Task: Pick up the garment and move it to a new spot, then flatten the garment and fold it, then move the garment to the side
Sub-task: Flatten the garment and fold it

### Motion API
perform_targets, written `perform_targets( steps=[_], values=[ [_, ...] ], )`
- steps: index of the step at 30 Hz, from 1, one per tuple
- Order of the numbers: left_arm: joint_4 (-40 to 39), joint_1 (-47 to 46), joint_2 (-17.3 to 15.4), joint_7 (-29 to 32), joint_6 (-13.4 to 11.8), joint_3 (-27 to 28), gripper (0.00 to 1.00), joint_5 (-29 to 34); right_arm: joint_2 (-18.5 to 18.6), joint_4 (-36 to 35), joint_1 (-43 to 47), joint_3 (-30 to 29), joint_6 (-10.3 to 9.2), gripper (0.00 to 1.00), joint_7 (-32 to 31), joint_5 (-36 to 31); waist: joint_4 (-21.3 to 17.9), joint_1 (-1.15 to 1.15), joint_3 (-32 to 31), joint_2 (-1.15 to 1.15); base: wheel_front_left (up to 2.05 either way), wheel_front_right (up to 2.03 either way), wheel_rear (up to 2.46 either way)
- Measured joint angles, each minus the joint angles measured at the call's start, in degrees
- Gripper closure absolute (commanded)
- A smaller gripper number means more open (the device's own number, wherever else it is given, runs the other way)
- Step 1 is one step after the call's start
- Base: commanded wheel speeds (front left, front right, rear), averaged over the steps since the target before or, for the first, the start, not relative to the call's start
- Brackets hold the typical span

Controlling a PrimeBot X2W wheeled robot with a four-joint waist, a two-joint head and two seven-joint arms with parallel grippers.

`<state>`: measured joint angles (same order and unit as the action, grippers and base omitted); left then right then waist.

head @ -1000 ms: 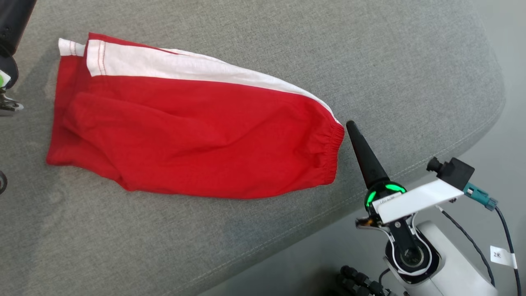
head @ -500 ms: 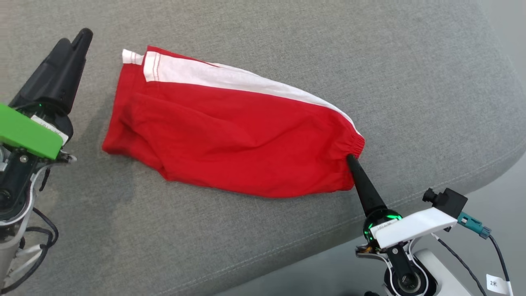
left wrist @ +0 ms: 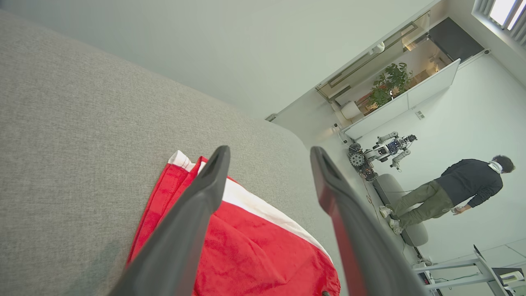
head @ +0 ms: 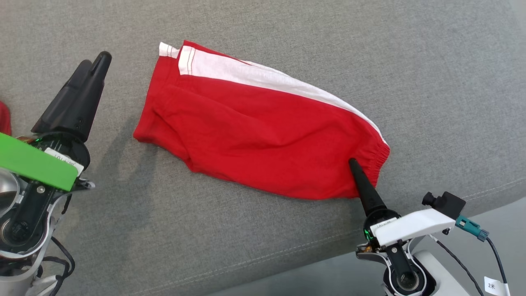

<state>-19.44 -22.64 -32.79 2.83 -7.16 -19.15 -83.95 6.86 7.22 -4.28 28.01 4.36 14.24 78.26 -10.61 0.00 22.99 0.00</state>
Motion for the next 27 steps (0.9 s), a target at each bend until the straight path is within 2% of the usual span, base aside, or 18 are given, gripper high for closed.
perform_targets(
  steps=[6, 13, 20, 27],
  values=[
    [-0.67, 4.17, -0.68, -1.89, 0.00, 2.11, 0.00, 0.08, -0.07, -0.04, 0.07, 0.00, 0.13, 0.00, 0.00, 0.57, 0.63, 0.00, 0.58, 0.00, 0.00, 0.00, 0.00],
    [-3.22, 8.27, -1.12, -2.96, 0.00, 4.44, 0.00, 0.00, 0.38, -1.33, 2.32, 0.05, 0.18, 0.00, 0.00, 0.90, -1.42, 0.00, 0.51, 0.00, 0.00, 0.00, 0.00],
    [-5.42, 8.86, -1.12, -2.87, 0.00, 4.24, 0.00, 0.00, -0.05, -1.07, 2.14, -0.08, 0.20, 0.00, 0.00, 1.22, -1.89, 0.00, 1.41, 0.00, 0.00, 0.00, 0.00],
    [-6.23, 8.86, -1.10, -2.33, 0.00, 3.50, 0.00, 0.03, -1.62, 0.23, -2.82, -0.32, 0.43, 0.00, -0.68, 2.71, -0.51, 0.00, 1.69, 0.00, 0.00, 0.00, 0.00]
  ],
)
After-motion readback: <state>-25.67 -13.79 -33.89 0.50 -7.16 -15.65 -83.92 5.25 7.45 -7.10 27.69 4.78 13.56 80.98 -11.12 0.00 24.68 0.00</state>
